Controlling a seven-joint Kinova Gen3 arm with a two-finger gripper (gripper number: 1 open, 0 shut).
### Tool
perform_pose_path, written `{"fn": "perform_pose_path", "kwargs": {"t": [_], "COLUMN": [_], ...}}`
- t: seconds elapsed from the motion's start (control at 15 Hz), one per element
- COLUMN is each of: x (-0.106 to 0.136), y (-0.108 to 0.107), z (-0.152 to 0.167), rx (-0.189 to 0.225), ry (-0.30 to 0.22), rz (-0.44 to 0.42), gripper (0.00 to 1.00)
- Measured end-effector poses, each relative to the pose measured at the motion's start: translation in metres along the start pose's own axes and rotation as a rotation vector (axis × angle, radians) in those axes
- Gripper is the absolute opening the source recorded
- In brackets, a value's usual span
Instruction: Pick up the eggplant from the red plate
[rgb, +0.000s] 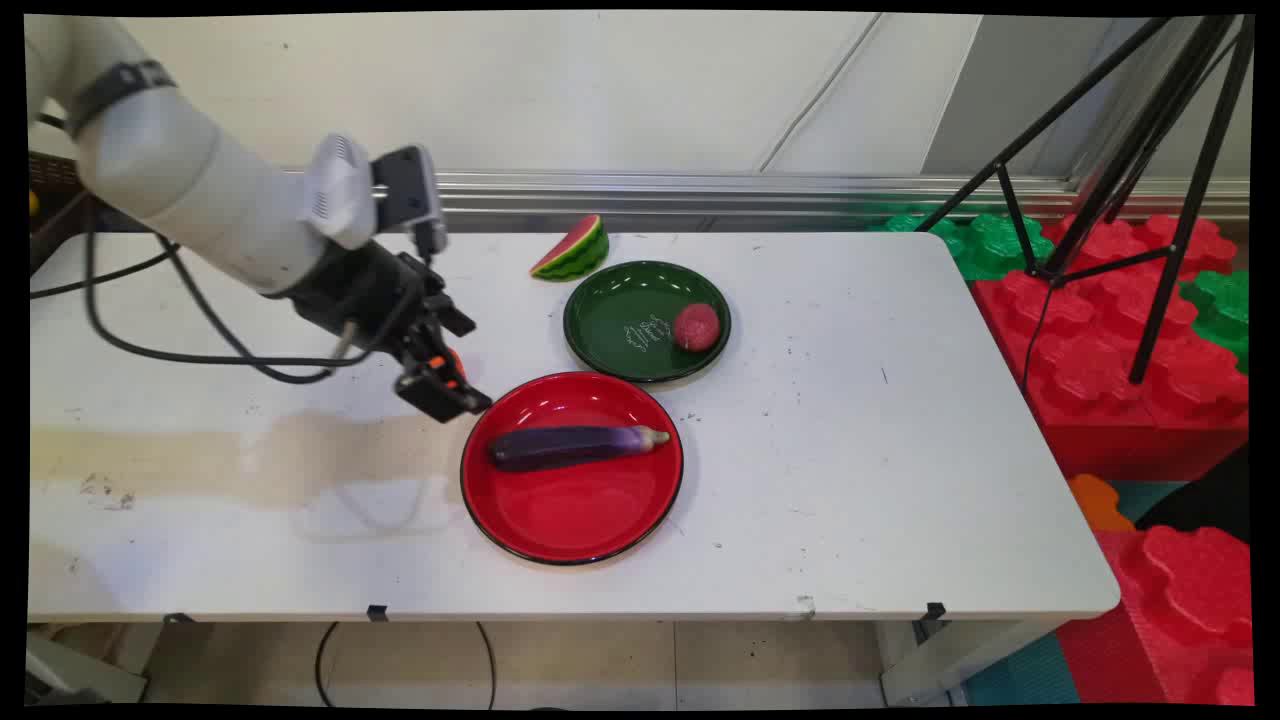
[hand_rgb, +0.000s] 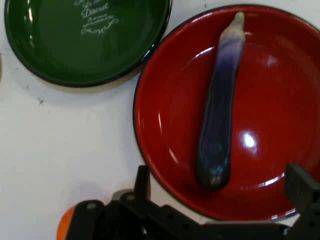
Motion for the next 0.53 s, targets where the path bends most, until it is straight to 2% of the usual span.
{"fn": "perform_pose_path", "kwargs": {"t": [0.53], "x": [0.035], "y": [0.018], "z": [0.069], "rx": [-0.023], "ry": [-0.046], "rz": [-0.025], "gripper": [1.0]}}
